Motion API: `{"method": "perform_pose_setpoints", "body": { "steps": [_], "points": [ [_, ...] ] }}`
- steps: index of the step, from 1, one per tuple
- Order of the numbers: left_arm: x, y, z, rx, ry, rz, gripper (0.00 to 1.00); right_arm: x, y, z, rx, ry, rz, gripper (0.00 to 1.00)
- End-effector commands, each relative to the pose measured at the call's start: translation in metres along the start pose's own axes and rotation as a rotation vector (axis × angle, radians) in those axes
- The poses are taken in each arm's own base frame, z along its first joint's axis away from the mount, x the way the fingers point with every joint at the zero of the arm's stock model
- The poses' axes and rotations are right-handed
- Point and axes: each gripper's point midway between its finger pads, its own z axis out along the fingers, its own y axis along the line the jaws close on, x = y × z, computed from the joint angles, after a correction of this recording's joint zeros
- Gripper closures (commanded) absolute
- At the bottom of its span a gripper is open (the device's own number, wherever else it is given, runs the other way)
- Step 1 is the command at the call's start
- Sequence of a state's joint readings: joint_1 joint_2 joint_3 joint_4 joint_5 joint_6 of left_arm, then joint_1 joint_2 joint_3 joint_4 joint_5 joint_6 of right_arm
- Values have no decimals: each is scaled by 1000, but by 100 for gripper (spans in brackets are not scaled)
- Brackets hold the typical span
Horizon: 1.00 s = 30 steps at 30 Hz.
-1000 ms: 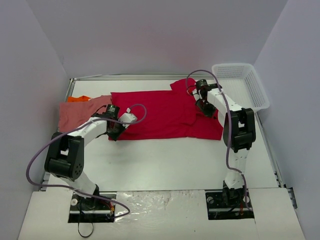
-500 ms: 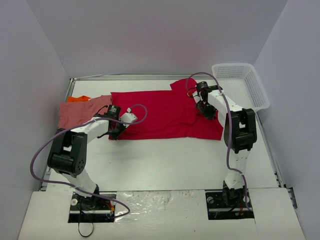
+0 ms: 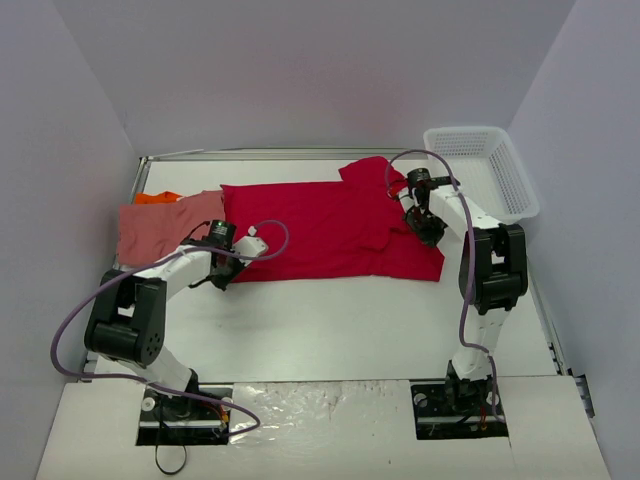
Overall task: Fold and stack the t-shirts
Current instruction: Fold the flattened tshirt in 1/3 of the way
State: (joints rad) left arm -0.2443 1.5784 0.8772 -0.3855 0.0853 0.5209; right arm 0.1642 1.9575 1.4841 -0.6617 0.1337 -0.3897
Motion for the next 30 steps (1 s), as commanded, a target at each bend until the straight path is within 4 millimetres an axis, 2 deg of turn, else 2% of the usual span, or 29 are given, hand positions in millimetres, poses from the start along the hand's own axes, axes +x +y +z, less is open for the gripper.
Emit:
{"method": "perform_pose_setpoints", "body": {
  "steps": [1,9,14,16,19,20,23,27,30],
  "points": [
    [21,-1,-11,-3,66,7,98,7,4,-9,-20,8,-15,100],
    [21,3,-15,-13,61,-5,98,12,12,17,-50,68,-33,100],
    [13,2,-23,-2,23,-12,98,13,16,28,-64,91,-37,100],
    [8,3,-32,-8,-4,-12,98,14,16,27,-64,91,-38,100],
    [0,3,-45,-18,-55,-18,98,19,18,20,-81,86,-58,91],
    [-2,3,-48,-18,-70,-19,98,20,17,13,-83,79,-65,85],
    [-11,5,-59,-34,-121,-33,97,35,17,6,-81,111,-100,80],
    [-16,10,-61,-48,-127,-48,98,58,21,5,-84,161,-121,79],
    [-18,10,-60,-45,-131,-60,98,65,25,3,-102,165,-120,80]
  ]
}}
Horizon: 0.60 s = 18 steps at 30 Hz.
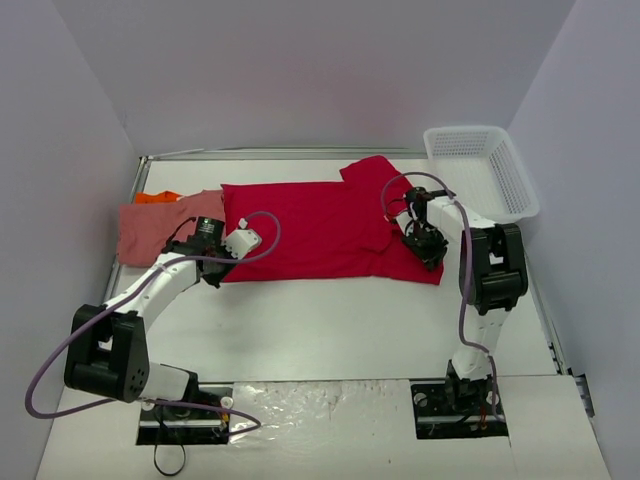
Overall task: Fold and stack the t-shirts
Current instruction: Fold the flattened tshirt in 1/3 of the way
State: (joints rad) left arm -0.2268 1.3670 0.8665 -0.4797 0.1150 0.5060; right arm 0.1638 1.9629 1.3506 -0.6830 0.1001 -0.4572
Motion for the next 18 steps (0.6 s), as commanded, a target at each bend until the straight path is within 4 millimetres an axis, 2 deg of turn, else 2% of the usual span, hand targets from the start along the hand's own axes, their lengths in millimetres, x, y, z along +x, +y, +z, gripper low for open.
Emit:
{"method": "perform_pose_setpoints", "body": {
  "steps": [1,6,11,14,18],
  "points": [
    [-14,6,-9,-4,-34,-34,98,23,4,-17,-16,33,-18,79],
    [-16,8,-10,-16,-45,-47,98,22,-1,-25,0,7,2,80],
    [-17,9,-9,-22,-46,-60,98,-1,-20,-47,49,-92,68,79],
    [-18,8,-8,-18,-47,-61,98,-7,-24,-60,59,-134,88,78],
    [-16,8,-7,-19,-45,-70,98,4,-18,-61,35,-112,63,79]
  ]
}}
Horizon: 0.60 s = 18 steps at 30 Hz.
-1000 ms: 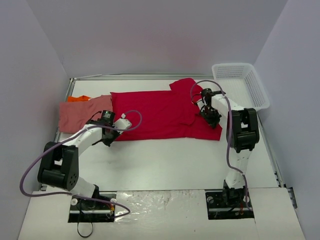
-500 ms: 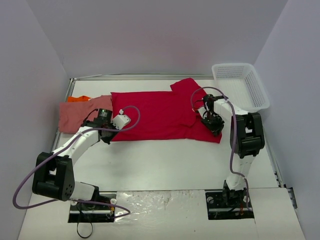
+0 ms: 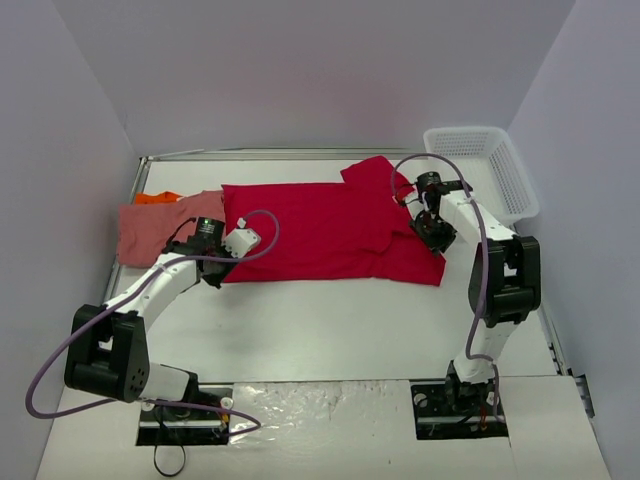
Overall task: Fold and stack the t-shirts
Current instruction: Fold the flattened tshirt in 1/3 of the way
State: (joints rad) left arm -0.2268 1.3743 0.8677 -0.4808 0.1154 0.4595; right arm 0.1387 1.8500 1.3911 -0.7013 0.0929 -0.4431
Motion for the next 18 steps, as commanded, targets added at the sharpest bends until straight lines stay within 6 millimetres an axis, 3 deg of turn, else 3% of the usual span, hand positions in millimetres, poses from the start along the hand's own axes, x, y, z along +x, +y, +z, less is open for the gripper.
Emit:
{"method": "perform_pose_setpoints", "body": {
  "steps": [1,12,18],
  "points": [
    [-17,10,-8,-23,-50,-24,98,14,4,-20,-23,14,-5,79],
    [-19,14,-5,-48,-59,-45,98,50,32,-6,-133,96,-48,71],
    [-19,13,-3,-45,-57,-48,98,52,39,4,-179,115,-56,71]
  ]
}}
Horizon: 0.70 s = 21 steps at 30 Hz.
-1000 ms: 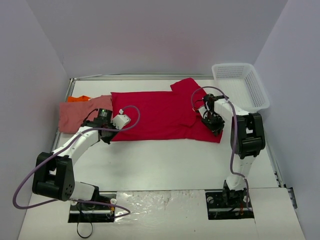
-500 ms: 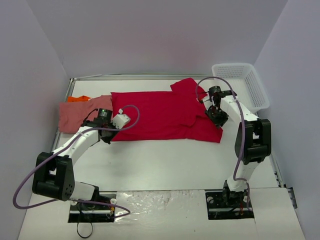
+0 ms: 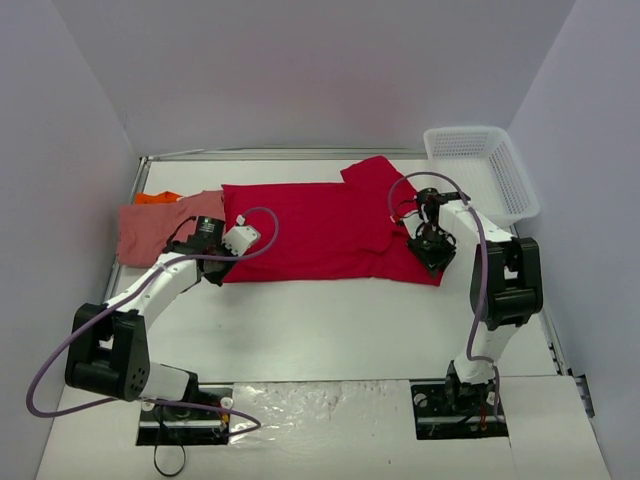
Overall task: Fold and stack the t-shirts
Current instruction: Fold the flattened tshirt in 1/3 of the way
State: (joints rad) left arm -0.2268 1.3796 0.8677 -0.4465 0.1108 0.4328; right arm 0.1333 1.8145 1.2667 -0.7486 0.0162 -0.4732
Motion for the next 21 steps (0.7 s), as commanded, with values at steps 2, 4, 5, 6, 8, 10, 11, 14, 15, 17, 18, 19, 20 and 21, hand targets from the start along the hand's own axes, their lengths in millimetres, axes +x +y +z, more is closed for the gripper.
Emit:
{"method": "perform_pose_setpoints", "body": {
  "steps": [2,4,5,6,8,10,11,14,15,17,18,19,20,21],
  "points": [
    [-12,10,-5,-29,-31,-22,98,10,8,-1,-60,29,-12,71],
    [-11,10,-4,-30,-31,-23,98,9,7,1,-66,32,-10,71],
    [-11,10,-4,-31,-30,-23,98,8,7,3,-71,34,-11,71],
    [-10,10,-4,-32,-28,-21,98,9,8,7,-79,44,-12,71],
    [-9,11,-4,-38,-26,-21,98,8,8,10,-85,48,-10,71],
    [-8,10,-3,-37,-25,-20,98,9,8,14,-92,59,-10,71],
    [-9,10,-3,-38,-26,-20,98,9,9,17,-100,65,-9,71],
    [-7,10,-2,-40,-23,-20,98,10,9,22,-108,73,-6,71],
    [-7,10,-2,-39,-22,-20,98,10,9,23,-110,76,-5,71],
    [-7,10,-2,-40,-23,-18,98,11,9,26,-113,83,-4,71],
    [-7,10,-2,-39,-22,-18,98,11,8,26,-112,82,-2,72],
    [-7,10,-2,-39,-22,-18,98,11,8,26,-112,80,-1,72],
    [-7,10,-2,-40,-23,-18,98,11,7,26,-112,80,-1,76],
    [-7,10,-2,-39,-24,-17,98,11,7,26,-111,79,1,78]
  ]
}}
